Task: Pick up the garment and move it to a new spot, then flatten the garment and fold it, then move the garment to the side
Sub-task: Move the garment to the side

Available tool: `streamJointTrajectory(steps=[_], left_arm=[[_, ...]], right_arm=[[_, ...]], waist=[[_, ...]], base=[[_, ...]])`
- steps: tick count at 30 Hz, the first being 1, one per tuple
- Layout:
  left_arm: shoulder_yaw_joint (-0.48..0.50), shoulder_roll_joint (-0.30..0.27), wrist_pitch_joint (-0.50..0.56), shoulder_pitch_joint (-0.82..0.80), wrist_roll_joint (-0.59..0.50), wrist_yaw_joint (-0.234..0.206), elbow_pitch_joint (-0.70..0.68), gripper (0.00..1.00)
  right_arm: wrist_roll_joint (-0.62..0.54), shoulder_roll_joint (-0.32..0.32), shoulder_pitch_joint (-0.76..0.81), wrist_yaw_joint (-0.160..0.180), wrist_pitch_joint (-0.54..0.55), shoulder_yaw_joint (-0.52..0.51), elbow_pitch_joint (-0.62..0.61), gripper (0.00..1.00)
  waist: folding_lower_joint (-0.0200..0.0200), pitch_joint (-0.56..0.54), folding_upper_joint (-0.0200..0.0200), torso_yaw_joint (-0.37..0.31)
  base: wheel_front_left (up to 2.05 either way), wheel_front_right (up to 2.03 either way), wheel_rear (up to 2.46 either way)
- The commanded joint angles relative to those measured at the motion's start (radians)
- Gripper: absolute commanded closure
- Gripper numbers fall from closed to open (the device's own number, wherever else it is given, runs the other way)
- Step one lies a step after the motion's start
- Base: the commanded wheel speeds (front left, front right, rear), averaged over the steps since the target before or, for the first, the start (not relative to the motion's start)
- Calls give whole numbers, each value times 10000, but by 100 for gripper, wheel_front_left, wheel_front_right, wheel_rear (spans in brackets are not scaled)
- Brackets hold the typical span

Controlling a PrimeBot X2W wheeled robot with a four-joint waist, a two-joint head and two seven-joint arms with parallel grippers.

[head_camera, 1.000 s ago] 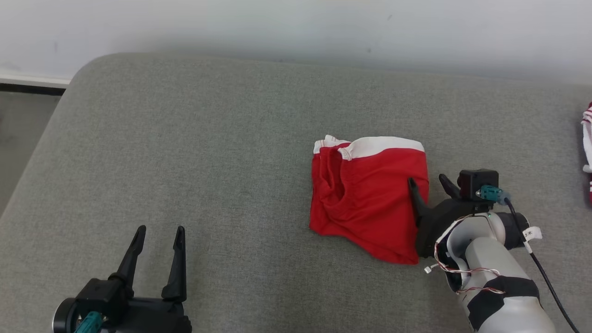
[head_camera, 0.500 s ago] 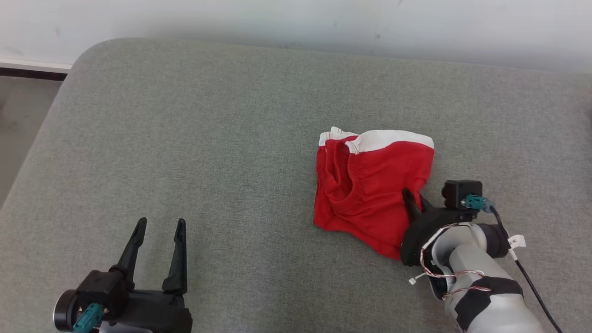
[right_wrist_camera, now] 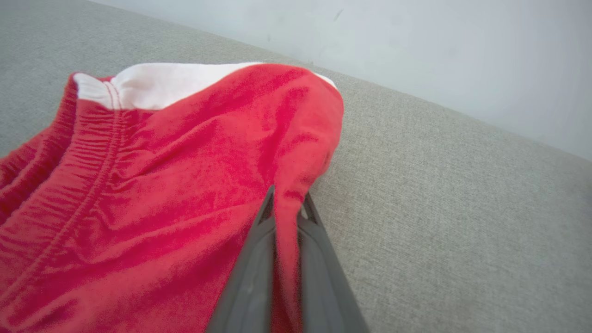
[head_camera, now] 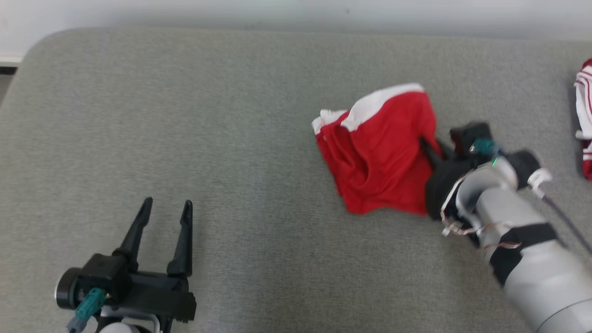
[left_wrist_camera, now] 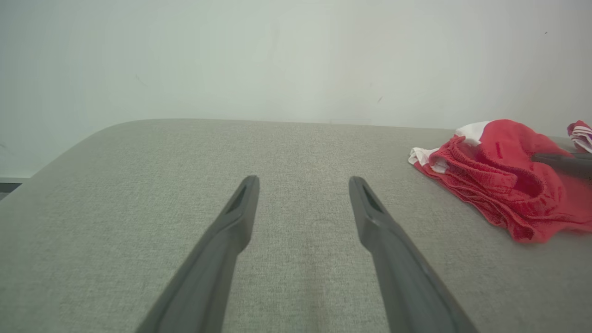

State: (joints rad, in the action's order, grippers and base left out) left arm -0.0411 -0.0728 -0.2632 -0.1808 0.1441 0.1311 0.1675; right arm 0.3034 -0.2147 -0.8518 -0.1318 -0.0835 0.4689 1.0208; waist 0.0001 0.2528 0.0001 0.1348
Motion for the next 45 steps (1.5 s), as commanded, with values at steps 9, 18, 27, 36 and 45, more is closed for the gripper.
streamJointTrajectory(steps=[9,18,27,36,45], left_arm=[[-108,-448,-6,-751,59,-20,-555,0],[-94,-999,-6,-887,-122,-18,-1302,0],[-187,-1402,111,-743,-168,-35,-2098,0],[-335,-1581,427,-675,-69,-37,-2758,0],[-383,-1700,424,-728,55,-82,-2678,0]], right_arm=[[1197,-2615,-1617,29,1294,1614,-2612,100],[1834,-4803,-2234,29,2339,1418,-4779,100],[1890,-6450,-2180,29,3296,461,-5626,100],[1293,-7090,-2712,29,3468,377,-5197,100],[333,-6552,-3197,30,3016,442,-3596,0]], waist=[[-1,1985,-1,-1565],[-1,2921,-1,-2590],[-1,3416,-1,-3165],[-1,3678,-1,-3199],[-1,3737,-1,-3012]], base=[[0,0,0],[0,0,0],[0,0,0],[0,0,0],[0,0,0]])
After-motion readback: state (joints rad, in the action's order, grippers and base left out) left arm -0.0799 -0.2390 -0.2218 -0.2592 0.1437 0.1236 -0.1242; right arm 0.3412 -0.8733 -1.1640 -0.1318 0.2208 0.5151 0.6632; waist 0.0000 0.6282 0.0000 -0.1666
